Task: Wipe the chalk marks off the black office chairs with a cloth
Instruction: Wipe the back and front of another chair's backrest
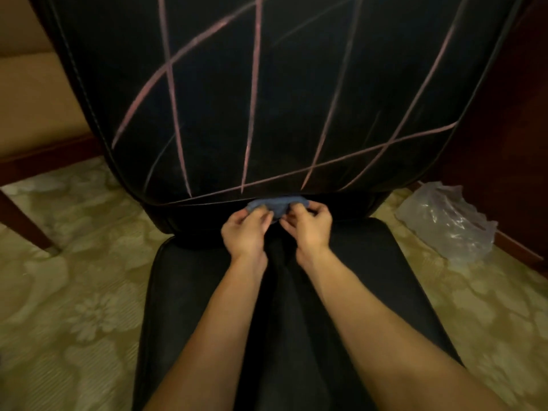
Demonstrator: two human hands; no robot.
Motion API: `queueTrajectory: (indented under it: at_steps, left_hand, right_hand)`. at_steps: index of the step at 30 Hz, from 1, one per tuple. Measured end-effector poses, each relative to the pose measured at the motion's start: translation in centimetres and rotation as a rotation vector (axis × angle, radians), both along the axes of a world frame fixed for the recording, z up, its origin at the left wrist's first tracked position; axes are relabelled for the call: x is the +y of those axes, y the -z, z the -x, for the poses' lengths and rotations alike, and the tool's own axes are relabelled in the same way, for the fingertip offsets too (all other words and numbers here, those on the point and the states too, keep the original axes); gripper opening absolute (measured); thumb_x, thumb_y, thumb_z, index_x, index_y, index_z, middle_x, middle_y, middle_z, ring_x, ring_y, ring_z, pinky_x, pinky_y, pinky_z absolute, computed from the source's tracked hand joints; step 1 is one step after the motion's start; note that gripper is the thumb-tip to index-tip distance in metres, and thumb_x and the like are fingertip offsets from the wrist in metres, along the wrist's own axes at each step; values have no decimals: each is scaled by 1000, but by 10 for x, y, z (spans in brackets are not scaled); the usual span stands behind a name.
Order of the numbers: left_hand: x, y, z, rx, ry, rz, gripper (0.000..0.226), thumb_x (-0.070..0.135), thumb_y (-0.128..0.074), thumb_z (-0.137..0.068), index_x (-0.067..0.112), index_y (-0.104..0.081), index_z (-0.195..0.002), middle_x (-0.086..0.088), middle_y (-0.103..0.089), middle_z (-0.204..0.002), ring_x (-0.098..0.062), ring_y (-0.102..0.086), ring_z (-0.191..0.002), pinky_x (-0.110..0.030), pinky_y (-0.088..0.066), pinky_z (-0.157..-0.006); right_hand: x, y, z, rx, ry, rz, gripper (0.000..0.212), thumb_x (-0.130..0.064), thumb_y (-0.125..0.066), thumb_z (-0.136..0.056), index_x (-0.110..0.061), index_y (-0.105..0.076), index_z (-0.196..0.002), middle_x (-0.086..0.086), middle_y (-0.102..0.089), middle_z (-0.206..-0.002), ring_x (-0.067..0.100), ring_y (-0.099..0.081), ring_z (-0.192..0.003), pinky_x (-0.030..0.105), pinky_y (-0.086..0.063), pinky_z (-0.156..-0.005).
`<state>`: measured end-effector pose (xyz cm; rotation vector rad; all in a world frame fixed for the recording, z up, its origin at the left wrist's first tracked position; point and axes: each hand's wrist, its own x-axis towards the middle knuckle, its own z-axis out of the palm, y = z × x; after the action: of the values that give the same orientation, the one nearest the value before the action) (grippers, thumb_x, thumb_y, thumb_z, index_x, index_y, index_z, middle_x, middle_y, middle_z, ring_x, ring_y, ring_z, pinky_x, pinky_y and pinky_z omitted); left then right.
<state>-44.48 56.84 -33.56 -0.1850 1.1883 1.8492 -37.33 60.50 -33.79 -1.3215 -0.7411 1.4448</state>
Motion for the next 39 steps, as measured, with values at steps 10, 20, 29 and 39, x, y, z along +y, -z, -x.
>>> queueTrajectory:
  at_steps: [10, 20, 29, 39]
  left_hand:
    - [-88, 3, 115, 201, -232, 22, 9, -4, -58, -94, 1, -59, -102, -9, -65, -84, -11, -70, -71, -21, -59, -77]
    - [-89, -16, 134, 273, -143, 95, 11, -4, -57, -94, 6, -56, -98, -14, -66, -89, -17, -68, -75, -24, -59, -73]
    - [-79, 0, 123, 250, -98, -9, 14, -4, -56, -94, 9, -59, -96, -11, -68, -89, -18, -71, -88, -26, -58, -80]
    - [-63, 9, 109, 282, -30, 168, 18, -4, -53, -95, 2, -61, -111, -17, -71, -104, -25, -72, -97, -25, -60, -77]
  right_hand:
    - [-70, -4, 116, 146, -305, 139, 24, -6, -66, -91, -6, -58, -113, 21, -70, -99, 23, -72, -78, 31, -61, -72]
    - [-87, -7, 136, 175, -172, 167, 23, -8, -69, -90, -7, -60, -111, 18, -72, -96, 20, -74, -75, 28, -59, -67]
    - [-85, -21, 109, 188, -169, 73, 17, -8, -70, -89, -14, -62, -104, 12, -73, -95, 20, -75, -82, 30, -61, -73]
    - [-63, -1, 104, 86, -77, 273, 15, -7, -70, -89, -12, -62, -101, 14, -71, -103, 23, -72, -88, 29, -61, -69]
